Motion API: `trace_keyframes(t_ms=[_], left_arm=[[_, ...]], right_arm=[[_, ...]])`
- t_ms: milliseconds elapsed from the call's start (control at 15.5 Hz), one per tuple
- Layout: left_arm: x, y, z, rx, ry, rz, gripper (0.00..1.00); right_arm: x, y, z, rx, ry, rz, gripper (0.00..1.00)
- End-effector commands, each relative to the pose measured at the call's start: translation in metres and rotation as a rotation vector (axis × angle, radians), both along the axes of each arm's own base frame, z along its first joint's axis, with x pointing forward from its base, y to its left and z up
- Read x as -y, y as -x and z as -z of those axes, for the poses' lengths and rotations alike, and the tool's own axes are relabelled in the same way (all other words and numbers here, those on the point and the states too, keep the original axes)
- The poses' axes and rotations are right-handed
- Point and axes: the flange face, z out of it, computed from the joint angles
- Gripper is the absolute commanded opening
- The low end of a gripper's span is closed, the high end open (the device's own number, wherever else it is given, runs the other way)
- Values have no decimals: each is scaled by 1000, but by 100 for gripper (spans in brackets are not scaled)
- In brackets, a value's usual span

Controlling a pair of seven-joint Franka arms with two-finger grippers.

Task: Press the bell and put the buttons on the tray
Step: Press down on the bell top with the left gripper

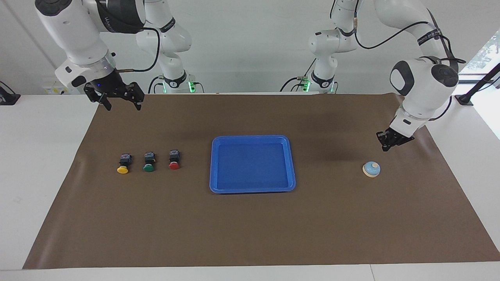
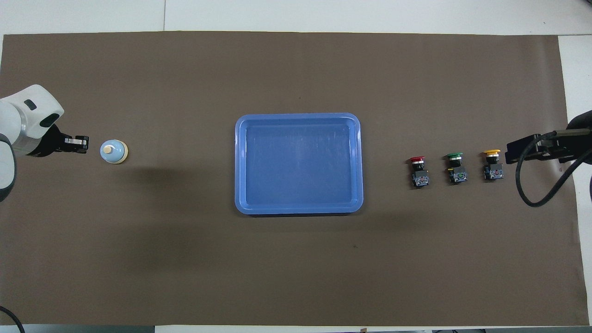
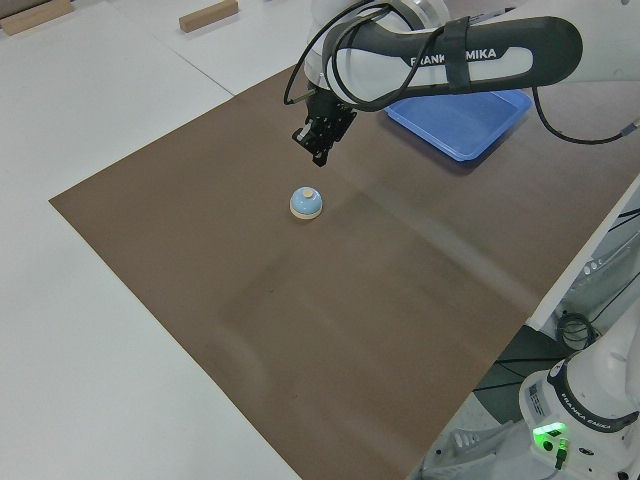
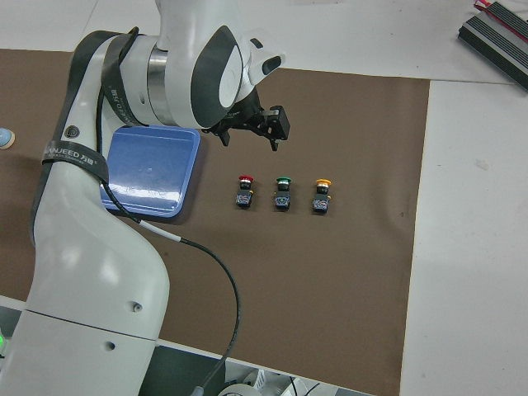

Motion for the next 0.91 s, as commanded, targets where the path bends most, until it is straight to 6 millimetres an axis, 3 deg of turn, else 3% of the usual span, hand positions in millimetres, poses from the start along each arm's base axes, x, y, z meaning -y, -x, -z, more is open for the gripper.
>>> trace_keyframes(t_ms=[0, 453, 841], left_arm=[[-2, 3, 13, 21, -12, 12, 0], [-3, -8, 58, 32, -10, 8, 0], [-2, -11, 76, 49, -10, 11, 0]], right_arm=[[4, 5, 0, -9, 3, -13, 100], [4, 5, 0, -9, 3, -13, 100], [4, 6, -1, -7, 3, -13, 100]])
